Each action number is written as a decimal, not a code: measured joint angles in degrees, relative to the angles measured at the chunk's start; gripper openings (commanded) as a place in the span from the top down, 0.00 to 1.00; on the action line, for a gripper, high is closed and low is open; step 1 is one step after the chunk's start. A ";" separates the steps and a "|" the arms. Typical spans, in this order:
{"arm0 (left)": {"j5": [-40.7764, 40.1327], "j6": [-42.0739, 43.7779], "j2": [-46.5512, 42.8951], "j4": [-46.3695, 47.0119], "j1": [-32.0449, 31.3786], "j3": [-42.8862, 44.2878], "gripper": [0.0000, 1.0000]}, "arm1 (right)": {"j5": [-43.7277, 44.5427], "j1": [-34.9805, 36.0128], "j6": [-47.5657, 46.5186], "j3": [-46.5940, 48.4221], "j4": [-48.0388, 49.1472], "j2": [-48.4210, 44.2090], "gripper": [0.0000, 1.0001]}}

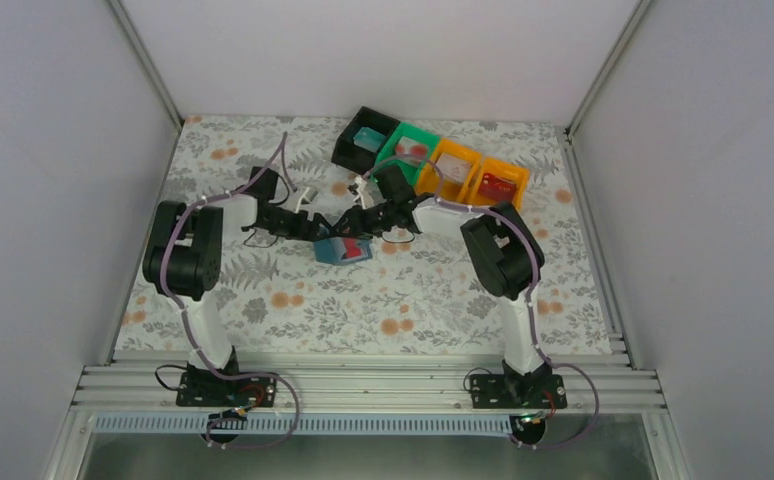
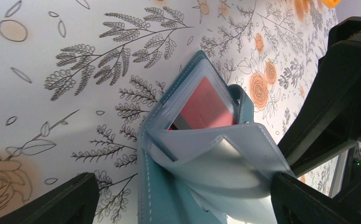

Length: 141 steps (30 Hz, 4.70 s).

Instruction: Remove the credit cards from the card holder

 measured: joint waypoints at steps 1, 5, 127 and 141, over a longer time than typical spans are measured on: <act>-0.07 0.22 -0.17 -0.28 0.17 -0.04 0.05 | -0.17 0.11 0.79 0.00 0.22 0.00 0.72; -0.28 0.87 -0.98 -0.68 0.76 -0.57 0.00 | -0.42 0.61 3.91 -0.02 1.36 0.00 0.64; 1.70 17.68 -28.06 -21.94 -4.57 12.44 0.55 | 17.22 4.22 -19.74 -1.05 -20.02 -28.13 0.96; 9.35 23.21 -28.92 -25.33 -3.17 12.22 0.78 | 9.57 4.04 -27.19 -3.58 -18.60 -31.17 0.96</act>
